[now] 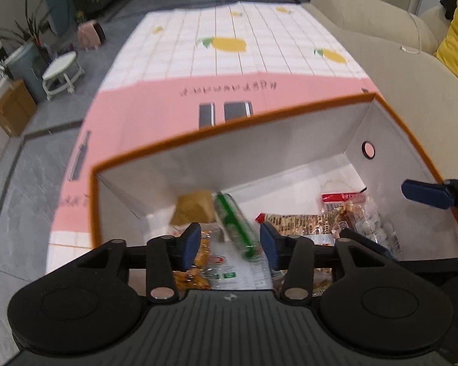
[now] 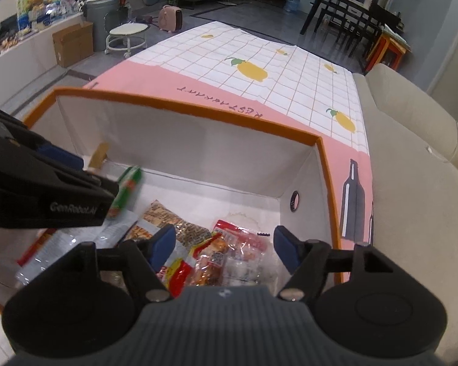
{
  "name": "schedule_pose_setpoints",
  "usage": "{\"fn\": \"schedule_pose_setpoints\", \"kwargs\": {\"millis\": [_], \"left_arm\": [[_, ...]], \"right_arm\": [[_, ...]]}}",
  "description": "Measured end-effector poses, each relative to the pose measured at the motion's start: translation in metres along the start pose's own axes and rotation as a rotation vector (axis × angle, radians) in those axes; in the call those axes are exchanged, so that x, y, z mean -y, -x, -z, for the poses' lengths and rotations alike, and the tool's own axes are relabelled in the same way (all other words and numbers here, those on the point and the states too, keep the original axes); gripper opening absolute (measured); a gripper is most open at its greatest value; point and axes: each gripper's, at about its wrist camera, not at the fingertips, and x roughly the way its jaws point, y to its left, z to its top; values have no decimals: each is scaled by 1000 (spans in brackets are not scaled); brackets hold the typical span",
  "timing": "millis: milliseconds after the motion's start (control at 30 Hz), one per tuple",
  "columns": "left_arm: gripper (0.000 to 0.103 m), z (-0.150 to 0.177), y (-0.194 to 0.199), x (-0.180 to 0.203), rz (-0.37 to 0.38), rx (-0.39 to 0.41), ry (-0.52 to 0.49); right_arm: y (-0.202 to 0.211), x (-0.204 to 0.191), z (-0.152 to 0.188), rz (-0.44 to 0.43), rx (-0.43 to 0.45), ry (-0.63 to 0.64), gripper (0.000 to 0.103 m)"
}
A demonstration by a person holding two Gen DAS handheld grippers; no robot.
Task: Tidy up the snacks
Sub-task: 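Lift both tools out of the box and move back to the remaining snacks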
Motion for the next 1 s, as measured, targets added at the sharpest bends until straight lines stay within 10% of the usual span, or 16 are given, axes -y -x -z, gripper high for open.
{"fn": "schedule_pose_setpoints", "kwargs": {"millis": [633,1000], "left_arm": [[62,45,111,7,-133,432,-14],[74,94,155,21,-61,569,-12]], "right_arm": [[114,-4,32,41,269,-215,97],[170,4,87,109,366,-323,99]]}}
